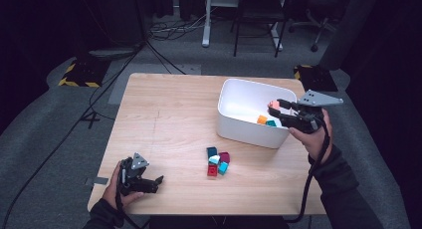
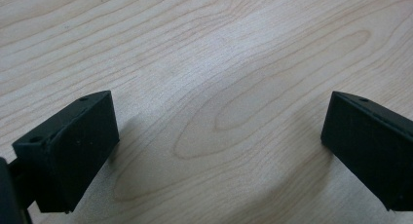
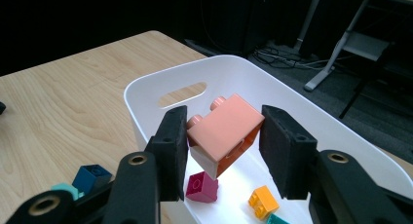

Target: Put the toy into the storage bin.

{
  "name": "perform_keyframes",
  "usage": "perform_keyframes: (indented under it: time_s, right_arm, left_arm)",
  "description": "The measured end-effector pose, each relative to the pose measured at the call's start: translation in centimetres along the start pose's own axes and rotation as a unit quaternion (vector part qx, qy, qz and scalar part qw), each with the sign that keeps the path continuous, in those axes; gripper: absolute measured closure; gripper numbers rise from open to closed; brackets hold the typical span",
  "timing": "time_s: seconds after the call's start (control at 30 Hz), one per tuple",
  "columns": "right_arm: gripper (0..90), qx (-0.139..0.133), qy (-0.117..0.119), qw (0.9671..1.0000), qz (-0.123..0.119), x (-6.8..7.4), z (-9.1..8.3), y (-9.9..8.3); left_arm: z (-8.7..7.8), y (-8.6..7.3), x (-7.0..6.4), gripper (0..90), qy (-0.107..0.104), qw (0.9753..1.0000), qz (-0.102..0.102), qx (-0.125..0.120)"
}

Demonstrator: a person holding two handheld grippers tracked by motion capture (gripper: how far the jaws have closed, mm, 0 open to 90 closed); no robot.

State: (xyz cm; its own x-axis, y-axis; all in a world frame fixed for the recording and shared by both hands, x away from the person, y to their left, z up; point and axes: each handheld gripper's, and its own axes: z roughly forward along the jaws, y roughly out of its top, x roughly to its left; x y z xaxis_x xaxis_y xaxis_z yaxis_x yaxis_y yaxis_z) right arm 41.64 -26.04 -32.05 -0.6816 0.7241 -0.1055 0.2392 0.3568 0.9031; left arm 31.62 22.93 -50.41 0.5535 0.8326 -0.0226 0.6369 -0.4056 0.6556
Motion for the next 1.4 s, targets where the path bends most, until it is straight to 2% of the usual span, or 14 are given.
perform_keyframes:
  time_s: [0.17, 0.4, 0.9, 1.0, 1.23, 1.4]
  right_arm:
    - [54.8, 0.005, 0.000, 0.9997, 0.023, -0.9, 1.2, -0.2]
    - [54.7, 0.026, -0.020, 0.9990, 0.029, -1.9, 2.4, -0.7]
    - [54.4, 0.050, -0.028, 0.9975, 0.040, -2.7, 2.9, -1.9]
    - [49.8, 0.053, -0.026, 0.9971, 0.048, -2.7, 2.9, -1.9]
    - [49.6, 0.038, -0.028, 0.9984, 0.031, -2.0, 2.3, -1.9]
    - [49.2, 0.029, -0.020, 0.9992, 0.019, -1.2, 1.8, -1.6]
  left_arm:
    - [0.0, 0.0, 0.0, 0.5, 0.000, 1.0000, 0.000, 0.000]
    - [0.0, 0.0, 0.0, 0.5, 0.000, 1.0000, 0.000, 0.000]
    - [0.0, 0.0, 0.0, 0.5, 0.001, 1.0000, 0.000, 0.000]
    - [0.0, 0.0, 0.0, 0.5, 0.000, 1.0000, 0.000, 0.000]
    - [0.0, 0.0, 0.0, 0.5, 0.000, 1.0000, 0.000, 0.000]
    - [0.0, 0.0, 0.0, 0.5, 0.000, 1.0000, 0.000, 0.000]
